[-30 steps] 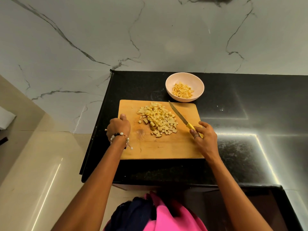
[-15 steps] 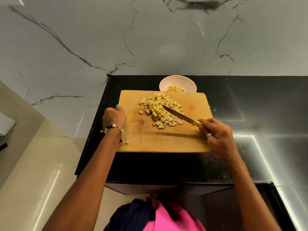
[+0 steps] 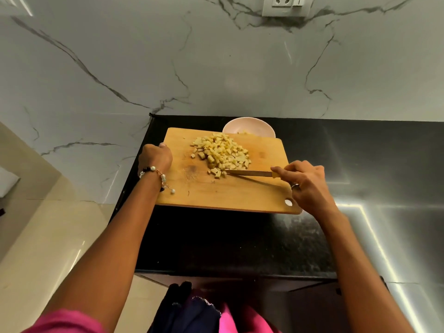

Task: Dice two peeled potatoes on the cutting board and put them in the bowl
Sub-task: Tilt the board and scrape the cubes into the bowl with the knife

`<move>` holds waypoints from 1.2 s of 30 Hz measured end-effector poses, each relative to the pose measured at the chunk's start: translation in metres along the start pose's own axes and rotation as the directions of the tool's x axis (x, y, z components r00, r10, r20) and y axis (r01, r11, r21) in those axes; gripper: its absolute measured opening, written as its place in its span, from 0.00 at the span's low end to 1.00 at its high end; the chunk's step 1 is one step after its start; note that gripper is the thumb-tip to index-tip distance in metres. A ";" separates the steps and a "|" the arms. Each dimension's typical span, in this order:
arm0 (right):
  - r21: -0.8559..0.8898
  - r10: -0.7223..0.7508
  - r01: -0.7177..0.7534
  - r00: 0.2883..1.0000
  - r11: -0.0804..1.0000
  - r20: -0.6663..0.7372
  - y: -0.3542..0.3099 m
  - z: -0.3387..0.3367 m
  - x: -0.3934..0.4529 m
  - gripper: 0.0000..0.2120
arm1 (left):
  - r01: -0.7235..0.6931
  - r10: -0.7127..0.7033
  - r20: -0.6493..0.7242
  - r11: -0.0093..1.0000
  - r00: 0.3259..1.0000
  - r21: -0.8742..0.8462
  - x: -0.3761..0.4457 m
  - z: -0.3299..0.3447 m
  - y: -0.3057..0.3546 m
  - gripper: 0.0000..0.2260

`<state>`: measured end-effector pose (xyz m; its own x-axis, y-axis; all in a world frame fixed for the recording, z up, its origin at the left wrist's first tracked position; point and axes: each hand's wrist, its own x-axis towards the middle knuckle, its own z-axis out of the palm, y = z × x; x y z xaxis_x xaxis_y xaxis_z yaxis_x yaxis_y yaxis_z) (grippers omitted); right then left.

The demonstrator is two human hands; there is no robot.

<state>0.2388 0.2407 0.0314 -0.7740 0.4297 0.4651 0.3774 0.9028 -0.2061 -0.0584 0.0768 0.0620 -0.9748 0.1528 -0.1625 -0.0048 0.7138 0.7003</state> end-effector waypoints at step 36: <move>0.073 0.404 -0.398 0.906 0.914 -0.126 0.038 0.042 0.084 0.19 | 0.009 -0.003 0.165 0.999 0.986 -0.035 0.063 0.051 0.027 0.13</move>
<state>0.1666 0.3121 0.0261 -0.4845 0.7523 0.4465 0.6157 0.6558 -0.4368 -0.1082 0.1402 0.0354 -0.9248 0.2611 -0.2767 -0.0212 0.6908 0.7227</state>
